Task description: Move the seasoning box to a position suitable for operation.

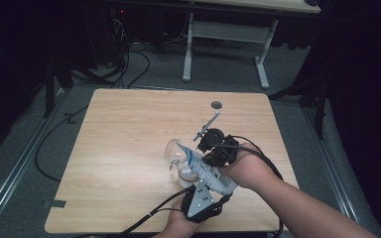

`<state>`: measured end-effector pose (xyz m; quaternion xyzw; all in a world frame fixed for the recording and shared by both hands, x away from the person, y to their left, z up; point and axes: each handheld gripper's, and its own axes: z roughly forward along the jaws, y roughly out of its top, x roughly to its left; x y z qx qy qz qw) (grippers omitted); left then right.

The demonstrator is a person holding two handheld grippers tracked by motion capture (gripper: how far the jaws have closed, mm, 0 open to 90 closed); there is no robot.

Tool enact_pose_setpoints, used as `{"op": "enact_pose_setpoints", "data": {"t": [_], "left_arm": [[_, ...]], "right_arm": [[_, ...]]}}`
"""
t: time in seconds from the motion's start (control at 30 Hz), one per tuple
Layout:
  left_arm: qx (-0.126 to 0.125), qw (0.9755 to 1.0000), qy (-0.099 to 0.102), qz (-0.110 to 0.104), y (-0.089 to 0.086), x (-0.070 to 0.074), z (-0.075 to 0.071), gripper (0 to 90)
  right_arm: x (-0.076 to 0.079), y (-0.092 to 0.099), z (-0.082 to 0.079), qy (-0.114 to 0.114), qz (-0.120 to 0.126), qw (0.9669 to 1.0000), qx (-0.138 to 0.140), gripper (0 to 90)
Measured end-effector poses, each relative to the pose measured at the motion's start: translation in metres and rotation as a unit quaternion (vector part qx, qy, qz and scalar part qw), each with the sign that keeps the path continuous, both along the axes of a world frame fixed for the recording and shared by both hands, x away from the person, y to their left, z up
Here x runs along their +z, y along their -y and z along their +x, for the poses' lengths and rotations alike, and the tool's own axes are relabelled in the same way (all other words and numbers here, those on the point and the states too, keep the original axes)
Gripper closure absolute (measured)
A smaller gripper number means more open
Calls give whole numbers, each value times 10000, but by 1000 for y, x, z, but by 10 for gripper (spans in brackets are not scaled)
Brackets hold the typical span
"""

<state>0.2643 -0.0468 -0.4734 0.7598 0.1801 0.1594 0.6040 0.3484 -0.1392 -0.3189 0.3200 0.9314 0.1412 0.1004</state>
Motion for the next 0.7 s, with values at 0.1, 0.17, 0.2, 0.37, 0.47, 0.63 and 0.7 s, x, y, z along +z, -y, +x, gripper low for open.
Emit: {"op": "enact_pose_setpoints", "data": {"t": [0.1, 0.17, 0.2, 0.37, 0.47, 0.63, 0.7], "left_arm": [[1, 10000, 2, -16, 0, 0, 0, 592], [-1, 10000, 2, -22, 0, 1, 0, 592], [-1, 10000, 2, -22, 0, 1, 0, 592], [-2, 10000, 6, -24, 0, 1, 0, 592], [-2, 10000, 8, -24, 0, 1, 0, 592], [-5, 10000, 6, -45, 0, 1, 0, 592], [-5, 10000, 5, -53, -1, 2, 0, 592]], "right_arm": [[1, 0, 0, 7, 3, 10000, 0, 900], [1, 0, 0, 9, -8, 10000, -2, 900], [1, 0, 0, 9, -8, 10000, -2, 900], [1, -1, 0, 21, -25, 10000, -3, 900], [1, -1, -1, 24, -25, 10000, 2, 900], [2, -1, -1, 23, -15, 10000, 17, 900], [2, -1, 0, 24, -19, 10000, 28, 900]]}}
